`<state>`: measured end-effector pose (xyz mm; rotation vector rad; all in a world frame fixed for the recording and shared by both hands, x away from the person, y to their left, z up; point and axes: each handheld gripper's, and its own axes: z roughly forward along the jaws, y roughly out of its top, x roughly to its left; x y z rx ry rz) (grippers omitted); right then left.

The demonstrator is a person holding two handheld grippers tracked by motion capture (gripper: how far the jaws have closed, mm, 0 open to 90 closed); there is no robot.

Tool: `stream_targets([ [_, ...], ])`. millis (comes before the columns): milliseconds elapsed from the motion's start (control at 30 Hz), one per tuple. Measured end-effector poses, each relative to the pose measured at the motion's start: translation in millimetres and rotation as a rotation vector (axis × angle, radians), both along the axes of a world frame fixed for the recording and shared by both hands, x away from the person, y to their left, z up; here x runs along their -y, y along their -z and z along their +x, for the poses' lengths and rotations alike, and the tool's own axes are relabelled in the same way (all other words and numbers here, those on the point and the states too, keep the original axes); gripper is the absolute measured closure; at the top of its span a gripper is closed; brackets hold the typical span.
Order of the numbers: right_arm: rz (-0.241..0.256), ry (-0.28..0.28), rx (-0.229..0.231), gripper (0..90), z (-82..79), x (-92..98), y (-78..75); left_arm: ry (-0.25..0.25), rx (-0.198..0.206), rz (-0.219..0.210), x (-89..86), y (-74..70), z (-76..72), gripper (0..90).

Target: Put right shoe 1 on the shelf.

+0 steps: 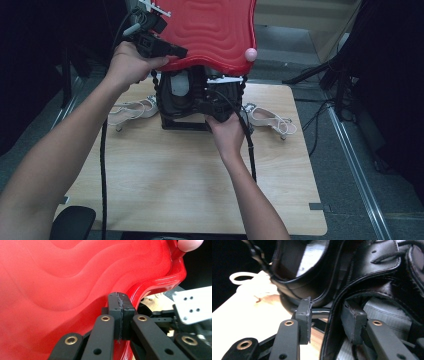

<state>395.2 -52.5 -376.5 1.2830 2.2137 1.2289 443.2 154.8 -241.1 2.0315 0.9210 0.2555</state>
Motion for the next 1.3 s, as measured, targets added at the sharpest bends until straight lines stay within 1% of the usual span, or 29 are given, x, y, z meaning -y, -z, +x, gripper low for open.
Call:
stream_targets([
  [67, -0.012, 0.003, -0.006, 64.2, -5.0, 0.4, -3.0, 0.001, 0.000, 0.001, -0.2, 0.0, 0.0, 90.0],
  [100, -0.016, -0.008, -0.006, 64.9, -7.3, 2.1, -3.8, 0.001, 0.001, 0.001, -0.2, 0.0, -0.1, 90.0],
  [167, 0.005, -0.005, 0.000, 66.3, -13.9, 6.6, -6.9, 0.000, 0.001, 0.001, -0.1, 0.0, -0.2, 90.0],
  [200, 0.012, -0.012, -0.003, 66.7, -16.9, 9.6, -8.9, 0.000, 0.001, 0.001, -0.1, 0.0, -0.2, 90.0],
  [233, 0.018, -0.015, -0.003, 68.7, -20.5, 12.1, -11.3, 0.000, 0.001, 0.001, -0.2, 0.0, -0.1, 90.0],
  [267, 0.019, -0.021, -0.002, 74.0, -24.6, 14.4, -13.8, 0.000, 0.001, 0.001, -0.1, 0.0, -0.1, 90.0],
  [367, 0.015, -0.045, 0.017, 85.2, -38.4, 21.6, -20.1, 0.000, 0.001, 0.001, 0.0, 0.0, -0.2, 90.0],
  [433, 0.023, -0.067, 0.029, 88.4, -47.2, 26.1, -21.6, 0.000, 0.001, 0.002, -0.2, 0.0, -0.3, 90.0],
  [533, 0.048, -0.098, 0.019, 90.0, -57.6, 33.5, -17.1, 0.000, 0.003, 0.004, -0.2, 0.0, -0.4, 90.0],
  [600, 0.048, -0.115, 0.013, 90.0, -63.3, 38.2, -10.5, -0.001, 0.003, 0.001, -0.2, 0.1, -0.4, 90.0],
  [700, 0.045, -0.128, -0.011, 90.0, -69.9, 45.1, 1.2, 0.001, 0.004, 0.005, -0.3, 0.0, -0.5, 90.0],
  [733, 0.032, -0.132, -0.021, 90.0, -71.0, 47.5, 5.2, 0.001, 0.005, 0.006, -0.2, 0.1, -0.7, 90.0],
  [867, -0.007, -0.134, -0.019, 90.0, -70.2, 59.0, 22.1, 0.001, 0.004, 0.001, -0.5, 0.3, -0.8, 90.0],
  [900, -0.011, -0.130, -0.027, 90.0, -68.8, 61.5, 26.3, 0.001, 0.004, 0.001, -0.5, 0.3, -0.8, 90.0],
  [967, -0.028, -0.114, -0.029, 90.0, -64.7, 65.8, 33.8, 0.001, 0.004, 0.001, -0.4, 0.3, -0.7, 90.0],
  [1033, -0.028, -0.095, -0.035, 90.0, -59.5, 68.5, 38.5, 0.000, 0.004, -0.001, -0.3, 0.4, -0.6, 90.0],
  [1100, 0.001, -0.121, -0.050, 90.0, -55.2, 68.9, 40.7, -0.001, 0.003, -0.003, -0.4, 0.5, -0.3, 90.0],
  [1133, 0.003, -0.124, -0.057, 90.0, -54.7, 67.0, 41.2, -0.001, 0.003, -0.003, -0.2, 0.5, -0.2, 90.0],
  [1233, -0.003, -0.111, -0.052, 90.0, -54.6, 58.4, 41.5, 0.002, 0.005, 0.003, -0.3, 0.3, -0.5, 90.0],
  [1300, 0.011, -0.102, -0.054, 90.0, -54.1, 53.8, 41.9, 0.003, 0.006, 0.005, -0.4, 0.3, -0.7, 90.0],
])
